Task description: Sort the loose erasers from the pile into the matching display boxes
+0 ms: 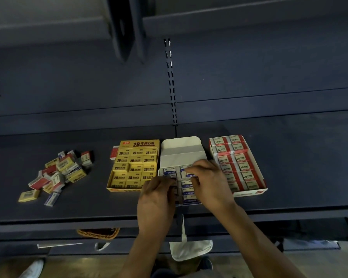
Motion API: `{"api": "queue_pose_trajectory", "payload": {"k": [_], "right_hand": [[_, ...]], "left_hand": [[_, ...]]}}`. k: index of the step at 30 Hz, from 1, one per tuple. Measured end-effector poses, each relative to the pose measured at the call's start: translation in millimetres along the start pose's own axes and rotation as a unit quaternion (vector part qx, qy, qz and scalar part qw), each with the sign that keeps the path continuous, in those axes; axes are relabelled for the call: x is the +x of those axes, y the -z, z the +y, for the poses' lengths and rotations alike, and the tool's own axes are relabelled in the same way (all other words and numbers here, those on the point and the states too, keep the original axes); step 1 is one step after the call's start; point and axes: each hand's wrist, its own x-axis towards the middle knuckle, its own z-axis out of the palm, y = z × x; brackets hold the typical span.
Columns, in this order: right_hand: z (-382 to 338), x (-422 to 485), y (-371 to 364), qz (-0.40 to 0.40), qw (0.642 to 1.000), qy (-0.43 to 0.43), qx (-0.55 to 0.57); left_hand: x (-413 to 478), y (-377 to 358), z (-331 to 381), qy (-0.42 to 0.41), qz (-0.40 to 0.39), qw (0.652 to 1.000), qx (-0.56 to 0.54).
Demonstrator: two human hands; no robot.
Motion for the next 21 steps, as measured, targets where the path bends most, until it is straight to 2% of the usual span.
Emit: {"api": "queue_pose_trajectory", "payload": {"k": [7,14,21], "right_hand": [[1,4,5,-0.02,0.999,-0.035,0.001],[17,7,29,-0.065,0.992,-0.094,-0.052],[18,3,28,-0.061,0.993,-0.087,-0.049]], "left_hand": [[0,1,-3,0.022,-0.021,0.999,-0.019],[1,2,-4,0.02,-0.039,0.999,-0.027],[2,1,-5,0.02,-0.039,0.999,-0.027]]}}
